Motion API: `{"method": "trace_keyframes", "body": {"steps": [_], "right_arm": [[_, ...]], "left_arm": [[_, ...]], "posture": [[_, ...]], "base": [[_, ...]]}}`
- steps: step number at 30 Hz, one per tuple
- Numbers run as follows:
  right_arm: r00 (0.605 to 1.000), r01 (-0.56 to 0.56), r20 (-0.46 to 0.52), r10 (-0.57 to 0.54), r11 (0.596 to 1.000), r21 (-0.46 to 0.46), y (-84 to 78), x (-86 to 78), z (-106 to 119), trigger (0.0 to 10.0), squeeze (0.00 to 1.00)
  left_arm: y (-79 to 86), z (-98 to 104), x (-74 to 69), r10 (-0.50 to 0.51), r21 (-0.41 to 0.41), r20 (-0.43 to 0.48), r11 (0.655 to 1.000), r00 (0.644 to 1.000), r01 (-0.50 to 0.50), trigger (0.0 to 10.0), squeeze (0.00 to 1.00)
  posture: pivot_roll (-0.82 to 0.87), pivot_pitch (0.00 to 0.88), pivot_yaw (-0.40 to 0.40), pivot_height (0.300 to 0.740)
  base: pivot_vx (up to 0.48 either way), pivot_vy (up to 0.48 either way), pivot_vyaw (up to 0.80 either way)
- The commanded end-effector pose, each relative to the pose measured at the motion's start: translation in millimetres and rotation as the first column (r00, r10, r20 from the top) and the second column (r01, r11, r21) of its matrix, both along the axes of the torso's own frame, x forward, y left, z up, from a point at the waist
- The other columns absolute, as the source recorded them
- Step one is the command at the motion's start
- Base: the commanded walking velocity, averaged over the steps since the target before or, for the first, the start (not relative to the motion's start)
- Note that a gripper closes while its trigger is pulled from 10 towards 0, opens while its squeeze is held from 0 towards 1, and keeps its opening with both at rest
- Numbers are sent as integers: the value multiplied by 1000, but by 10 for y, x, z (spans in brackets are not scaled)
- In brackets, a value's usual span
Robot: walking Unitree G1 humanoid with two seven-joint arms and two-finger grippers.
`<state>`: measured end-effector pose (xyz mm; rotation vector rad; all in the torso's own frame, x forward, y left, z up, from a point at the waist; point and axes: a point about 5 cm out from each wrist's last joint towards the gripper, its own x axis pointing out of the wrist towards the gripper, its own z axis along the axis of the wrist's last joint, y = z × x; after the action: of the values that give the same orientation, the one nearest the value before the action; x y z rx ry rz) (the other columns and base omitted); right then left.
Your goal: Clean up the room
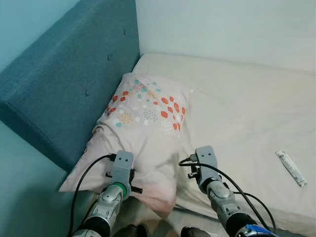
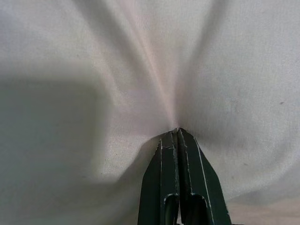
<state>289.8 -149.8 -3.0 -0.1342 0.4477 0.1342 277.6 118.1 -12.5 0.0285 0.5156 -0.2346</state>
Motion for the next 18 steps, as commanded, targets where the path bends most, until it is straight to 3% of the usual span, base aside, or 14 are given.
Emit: {"method": "trace_keyframes", "body": {"steps": [1,5,6,10,18], "right_arm": [[1000,16,-13,-16,1000,3,-18,-61,-54,10000,0],[1000,19,3,-19,1000,-4,-22,-46,-35,10000,0],[999,33,3,-33,999,-4,-43,-50,-36,10000,0],[996,86,-11,-86,996,32,-101,-65,-53,10000,0],[999,42,-6,-41,999,20,-52,-64,-51,10000,0]], "left_arm": [[5,-76,-80,-1,2,-29,1000,1000,1,10000,0],[13,-110,-117,14,-7,-45,1000,999,-15,10000,0],[38,-113,-119,41,-7,-45,999,998,-41,10000,0],[85,-124,-118,108,-29,-61,993,992,-110,10000,0],[66,-130,-120,87,-30,-70,996,994,-90,10000,0]], "posture": [[52,42,97,740],[48,31,77,740],[56,63,82,740],[48,37,84,740],[55,50,75,740]], "base": [[0,0,0],[0,0,0],[0,0,0],[0,0,0],[0,0,0]]}}
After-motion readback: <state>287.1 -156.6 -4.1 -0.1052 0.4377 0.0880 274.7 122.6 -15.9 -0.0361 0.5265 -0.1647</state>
